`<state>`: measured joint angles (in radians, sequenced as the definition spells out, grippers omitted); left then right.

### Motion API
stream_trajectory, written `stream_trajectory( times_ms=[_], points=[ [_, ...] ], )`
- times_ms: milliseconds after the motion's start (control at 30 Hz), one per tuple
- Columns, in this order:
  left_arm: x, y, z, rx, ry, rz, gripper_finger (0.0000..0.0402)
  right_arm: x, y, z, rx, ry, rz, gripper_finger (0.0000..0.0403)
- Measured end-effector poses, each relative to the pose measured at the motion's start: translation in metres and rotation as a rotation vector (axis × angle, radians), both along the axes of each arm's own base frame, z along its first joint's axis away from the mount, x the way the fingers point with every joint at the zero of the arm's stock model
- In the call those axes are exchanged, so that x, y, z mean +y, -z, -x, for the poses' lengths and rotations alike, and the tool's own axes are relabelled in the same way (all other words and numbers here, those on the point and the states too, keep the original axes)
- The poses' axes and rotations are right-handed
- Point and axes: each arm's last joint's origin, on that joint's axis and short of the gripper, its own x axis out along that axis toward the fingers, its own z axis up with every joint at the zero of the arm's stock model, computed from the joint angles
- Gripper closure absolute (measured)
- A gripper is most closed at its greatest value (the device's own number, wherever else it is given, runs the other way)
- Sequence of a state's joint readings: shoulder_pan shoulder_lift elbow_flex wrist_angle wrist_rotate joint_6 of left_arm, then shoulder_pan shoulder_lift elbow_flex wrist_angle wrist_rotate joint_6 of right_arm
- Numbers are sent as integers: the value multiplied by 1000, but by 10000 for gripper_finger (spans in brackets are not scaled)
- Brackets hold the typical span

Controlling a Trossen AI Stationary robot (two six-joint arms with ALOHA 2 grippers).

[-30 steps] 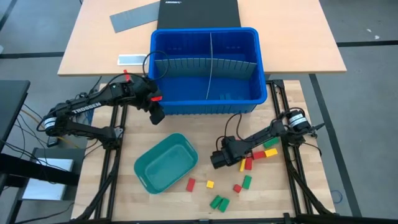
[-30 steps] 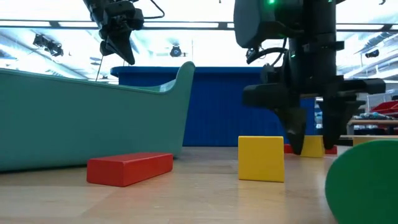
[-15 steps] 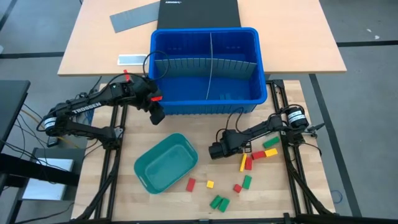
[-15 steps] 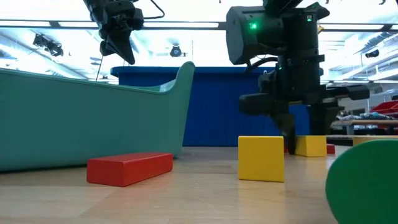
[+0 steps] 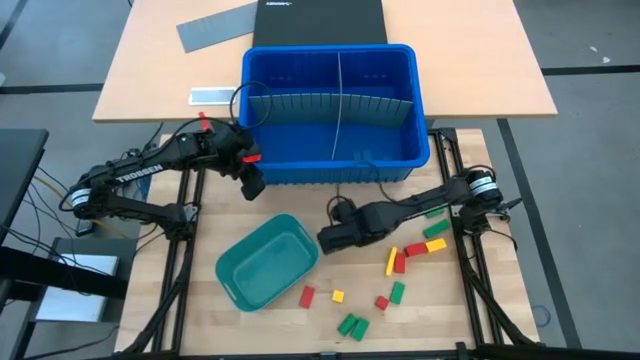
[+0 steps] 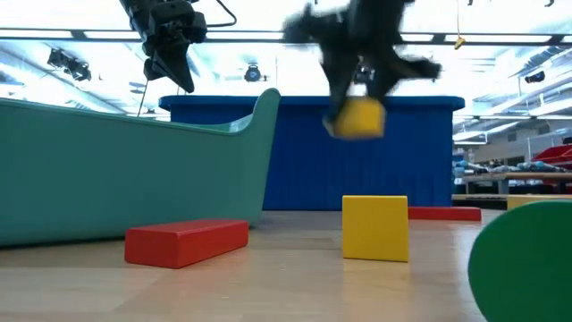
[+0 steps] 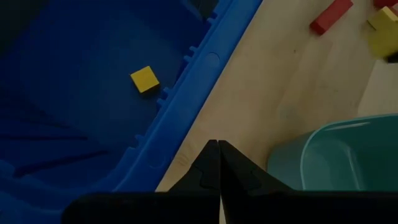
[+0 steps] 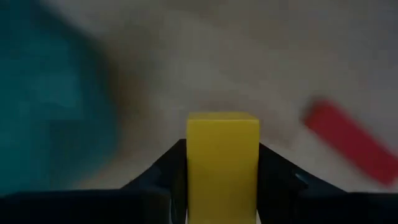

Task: Sort Items/Unsort Items

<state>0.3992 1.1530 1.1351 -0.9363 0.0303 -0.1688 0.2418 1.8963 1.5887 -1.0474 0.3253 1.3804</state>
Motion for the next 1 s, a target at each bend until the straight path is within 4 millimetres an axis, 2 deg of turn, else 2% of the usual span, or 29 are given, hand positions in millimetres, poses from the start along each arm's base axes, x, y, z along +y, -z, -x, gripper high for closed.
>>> stream_trajectory(
  times_ms=[133,300,500,633,700,867,933,1000],
  points=[
    [0,0,0,1,3,-2,401,-15,-55,-5,-110,-22,186,275],
    [0,0,0,-1,4,-3,401,-66,-105,-15,-219,43,418,275],
    [0,0,0,-4,4,-4,402,-147,-121,-32,-334,52,494,275],
    [0,0,0,-4,2,-3,402,-187,-128,-31,-425,81,470,274],
    [0,0,0,-4,1,-2,402,-200,-130,-30,-460,69,444,241],
    [0,-1,-1,-12,0,-5,402,-212,-129,-27,-486,20,357,96],
    [1,-1,-2,-20,0,-9,402,-209,-129,-28,-489,0,353,64],
    [1,-2,-2,-30,-2,-17,402,-199,-133,-27,-495,-26,340,55]
  ],
)
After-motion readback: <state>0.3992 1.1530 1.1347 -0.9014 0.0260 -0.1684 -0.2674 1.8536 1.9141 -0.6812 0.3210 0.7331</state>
